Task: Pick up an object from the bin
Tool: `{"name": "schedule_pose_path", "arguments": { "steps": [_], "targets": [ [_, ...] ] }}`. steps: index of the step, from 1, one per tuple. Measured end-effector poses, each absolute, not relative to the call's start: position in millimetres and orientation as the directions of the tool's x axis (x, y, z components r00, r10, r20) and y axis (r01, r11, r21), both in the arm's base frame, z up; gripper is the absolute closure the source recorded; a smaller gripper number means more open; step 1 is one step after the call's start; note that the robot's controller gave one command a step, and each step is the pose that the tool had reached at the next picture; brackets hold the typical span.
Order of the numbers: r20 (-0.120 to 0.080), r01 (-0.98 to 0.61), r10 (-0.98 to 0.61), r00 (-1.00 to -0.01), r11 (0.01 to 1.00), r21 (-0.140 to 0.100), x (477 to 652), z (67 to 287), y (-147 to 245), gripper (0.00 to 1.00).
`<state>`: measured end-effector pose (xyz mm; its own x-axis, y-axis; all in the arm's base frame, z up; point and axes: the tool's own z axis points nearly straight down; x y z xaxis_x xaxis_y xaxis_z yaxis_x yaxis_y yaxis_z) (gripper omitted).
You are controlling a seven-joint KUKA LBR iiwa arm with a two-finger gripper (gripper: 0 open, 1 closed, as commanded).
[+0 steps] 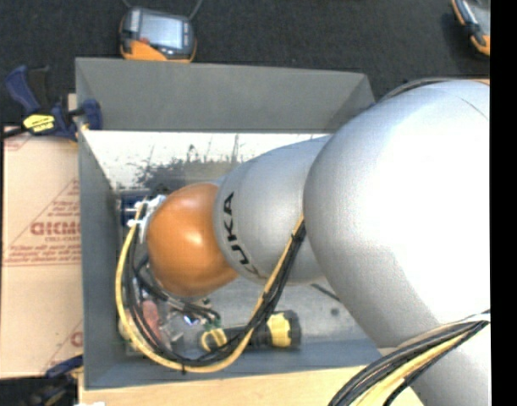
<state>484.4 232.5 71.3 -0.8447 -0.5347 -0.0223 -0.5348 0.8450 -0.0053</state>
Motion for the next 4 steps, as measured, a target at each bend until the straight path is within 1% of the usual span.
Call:
{"name": "schedule_pose_path", "arguments": {
  "steps": [1, 2, 3, 4],
  "targets": [
    [-0.015, -0.894, -0.894, -0.448, 0.448, -0.018, 484.9, 71.6, 234.5, 1.00],
    [-0.015, -0.893, -0.894, -0.449, 0.449, -0.017, 484.9, 71.7, 234.5, 1.00],
    [-0.011, -0.893, -0.893, -0.449, 0.449, -0.010, 481.9, 94.8, 234.5, 1.00],
    [-0.017, -0.893, -0.893, -0.450, 0.450, -0.015, 483.9, 127.6, 235.6, 1.00]
  ]
}}
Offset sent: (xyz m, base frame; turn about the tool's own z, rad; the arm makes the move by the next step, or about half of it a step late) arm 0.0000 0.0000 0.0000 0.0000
